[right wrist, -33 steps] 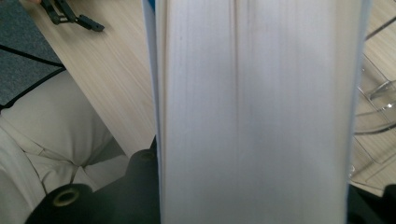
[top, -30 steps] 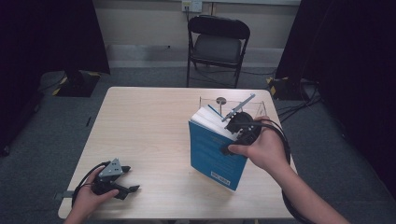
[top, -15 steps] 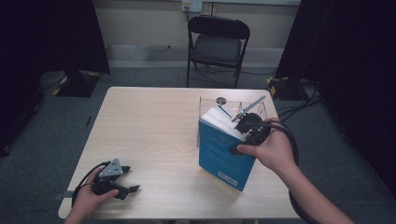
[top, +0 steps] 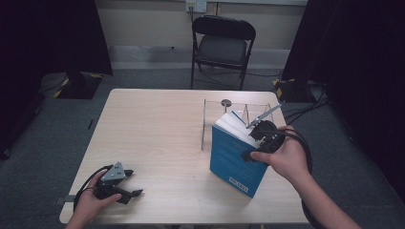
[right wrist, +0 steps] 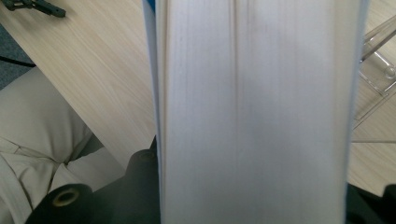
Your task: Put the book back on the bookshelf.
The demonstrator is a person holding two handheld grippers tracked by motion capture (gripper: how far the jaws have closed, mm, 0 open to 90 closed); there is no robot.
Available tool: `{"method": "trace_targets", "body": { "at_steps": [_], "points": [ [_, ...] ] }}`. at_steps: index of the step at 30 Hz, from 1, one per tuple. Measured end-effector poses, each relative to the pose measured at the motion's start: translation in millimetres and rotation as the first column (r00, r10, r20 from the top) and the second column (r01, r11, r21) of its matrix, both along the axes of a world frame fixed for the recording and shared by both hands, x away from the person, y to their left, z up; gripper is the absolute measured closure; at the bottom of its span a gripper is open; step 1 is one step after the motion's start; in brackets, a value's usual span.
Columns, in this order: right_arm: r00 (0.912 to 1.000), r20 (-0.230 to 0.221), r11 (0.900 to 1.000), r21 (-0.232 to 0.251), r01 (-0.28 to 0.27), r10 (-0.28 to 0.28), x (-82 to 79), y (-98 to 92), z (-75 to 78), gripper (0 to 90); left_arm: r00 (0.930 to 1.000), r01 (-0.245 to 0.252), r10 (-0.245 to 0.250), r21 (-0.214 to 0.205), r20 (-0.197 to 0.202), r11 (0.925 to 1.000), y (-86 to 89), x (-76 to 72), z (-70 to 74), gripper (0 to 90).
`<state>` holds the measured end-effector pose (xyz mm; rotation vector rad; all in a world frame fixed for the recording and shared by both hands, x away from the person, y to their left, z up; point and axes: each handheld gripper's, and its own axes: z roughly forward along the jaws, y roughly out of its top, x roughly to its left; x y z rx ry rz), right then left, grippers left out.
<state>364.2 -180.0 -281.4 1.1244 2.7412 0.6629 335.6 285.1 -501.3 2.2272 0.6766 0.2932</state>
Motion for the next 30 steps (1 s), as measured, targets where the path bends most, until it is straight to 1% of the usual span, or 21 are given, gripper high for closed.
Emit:
{"method": "trace_targets", "body": {
  "at_steps": [1,3,7,8,9,11,13,14,15,17,18,19,20,21,23,27,28,29,30],
  "points": [
    [1.0000,0.005,1.0000,-0.001,0.005,-0.005,-1.3,-1.7,-1.6,61.8,1.0000,0.001,-0.001,-0.001,0.000,1.0000,-0.1,0.0,0.0,14.9],
    [0.9999,0.000,0.9998,0.008,0.016,-0.016,-2.5,-5.9,-5.0,61.8,1.0000,0.001,-0.001,-0.001,0.000,1.0000,-0.1,0.0,0.0,14.9],
    [1.0000,0.002,0.9999,-0.006,0.009,-0.009,-4.8,-9.8,-9.8,61.7,1.0000,-0.001,0.001,0.002,0.001,1.0000,-0.1,0.1,0.0,14.9],
    [0.9999,0.005,0.9998,0.008,0.016,-0.016,-5.1,-11.2,-10.3,61.7,1.0000,-0.002,0.002,0.002,0.000,1.0000,-0.2,0.2,0.1,14.9],
    [0.9997,0.007,0.9996,0.012,0.024,-0.024,-5.6,-12.2,-11.2,61.7,1.0000,-0.003,0.003,0.004,-0.001,1.0000,-0.2,0.2,0.1,14.9],
    [0.9998,0.005,0.9996,0.020,0.021,-0.021,-5.5,-13.9,-12.0,61.6,1.0000,-0.006,0.006,0.008,-0.005,0.9999,-0.5,0.2,0.4,14.9],
    [0.9998,0.017,0.9999,0.014,0.006,-0.006,-7.3,-14.9,-13.3,61.5,1.0000,-0.006,0.006,0.008,-0.006,0.9999,-0.5,0.2,0.4,14.9],
    [0.9999,0.016,0.9998,0.018,0.001,-0.001,-8.2,-16.0,-14.2,61.4,1.0000,-0.002,0.002,0.006,-0.008,1.0000,-0.4,0.4,0.4,14.9],
    [0.9999,0.017,0.9997,0.024,0.003,-0.003,-9.4,-17.4,-15.3,61.5,1.0000,-0.008,0.008,0.008,-0.005,0.9999,-0.6,0.2,0.4,14.8],
    [1.0000,0.010,0.9999,0.015,0.001,-0.002,-11.0,-20.3,-17.1,61.5,1.0000,-0.003,0.003,0.006,-0.008,1.0000,-0.5,0.5,0.4,14.8],
    [0.9999,0.014,0.9998,0.017,0.005,-0.005,-12.1,-21.4,-17.8,61.5,1.0000,-0.004,0.004,0.005,-0.008,1.0000,-0.6,0.5,0.4,14.9],
    [0.9998,0.020,0.9999,0.016,-0.003,0.002,-12.2,-22.5,-17.9,61.4,1.0000,-0.001,0.001,0.010,-0.002,1.0000,-0.3,0.9,0.6,14.9],
    [0.9998,0.020,0.9999,0.017,0.004,-0.004,-12.1,-22.7,-18.1,61.4,1.0000,-0.004,0.004,0.008,0.002,1.0000,-0.5,0.9,0.3,14.8],
    [0.9998,0.016,0.9998,0.015,0.009,-0.009,-12.0,-21.8,-17.7,61.3,1.0000,-0.002,0.002,0.008,-0.003,1.0000,-0.4,0.9,0.5,14.9],
    [1.0000,0.005,0.9999,0.015,0.001,-0.001,-9.9,-23.1,-17.6,61.1,1.0000,-0.002,0.003,0.008,-0.003,1.0000,-0.4,0.9,0.5,14.9],
    [0.9994,-0.004,0.9994,-0.012,-0.033,0.033,-7.1,-21.6,-17.2,59.9,1.0000,-0.003,0.003,0.009,-0.001,1.0000,-0.4,1.2,0.5,14.9],
    [0.9994,-0.005,0.9992,-0.020,-0.035,0.035,-6.7,-20.9,-17.1,59.6,1.0000,-0.003,0.003,0.011,0.002,0.9999,-0.4,1.4,0.6,14.9],
    [0.9993,-0.005,0.9991,-0.022,-0.037,0.037,-6.0,-20.6,-17.3,59.0,1.0000,-0.007,0.007,0.006,-0.004,1.0000,-0.7,1.1,0.4,14.9],
    [0.9992,-0.018,0.9991,-0.020,-0.037,0.037,-5.2,-19.9,-18.4,57.3,1.0000,-0.007,0.007,0.006,-0.003,1.0000,-0.7,1.1,0.4,14.9]
  ]
}}
